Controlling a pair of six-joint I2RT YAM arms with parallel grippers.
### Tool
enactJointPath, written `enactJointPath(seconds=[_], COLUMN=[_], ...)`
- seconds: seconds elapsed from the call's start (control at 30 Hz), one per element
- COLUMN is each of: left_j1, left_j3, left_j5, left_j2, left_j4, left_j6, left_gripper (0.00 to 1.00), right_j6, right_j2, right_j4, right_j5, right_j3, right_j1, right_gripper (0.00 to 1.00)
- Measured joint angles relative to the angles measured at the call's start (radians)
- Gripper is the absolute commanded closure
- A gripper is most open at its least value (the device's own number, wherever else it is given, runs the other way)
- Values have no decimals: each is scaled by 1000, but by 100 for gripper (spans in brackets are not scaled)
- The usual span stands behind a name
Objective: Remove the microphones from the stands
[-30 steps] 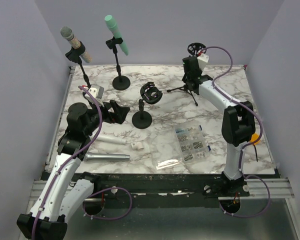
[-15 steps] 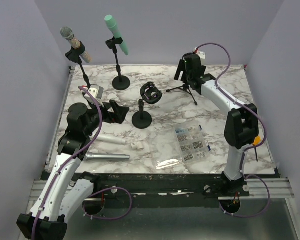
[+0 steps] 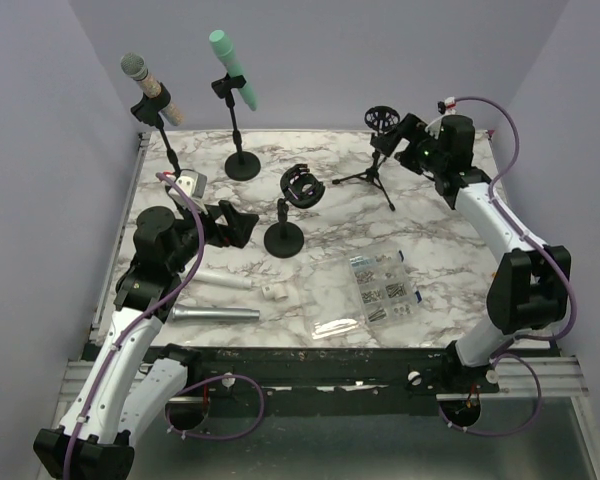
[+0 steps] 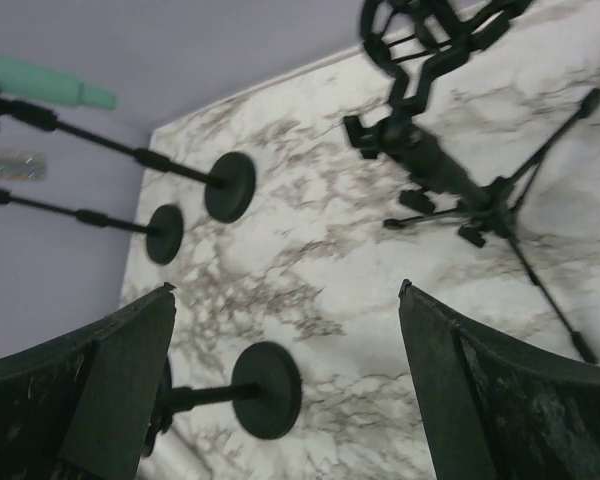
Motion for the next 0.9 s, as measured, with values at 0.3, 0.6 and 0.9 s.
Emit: enactJointPath(seconds=[0.3, 0.6, 0.9], left_j1=[0, 14, 37], left_j3=[7, 311, 538], left_j5=[-64, -116, -337], left_j2=[21, 190, 496], left_j4=[-25, -70, 207], left_j6=[2, -126, -125], left_gripper=[4, 1, 1], right_j6=[84, 46, 13], right_j2=[-85, -285, -477], right_j4=[16, -37, -128], right_j5=[-270, -279, -255], right_j3=[-125, -214, -294], right_j1=[71, 206, 198], right_gripper=[1, 1, 0])
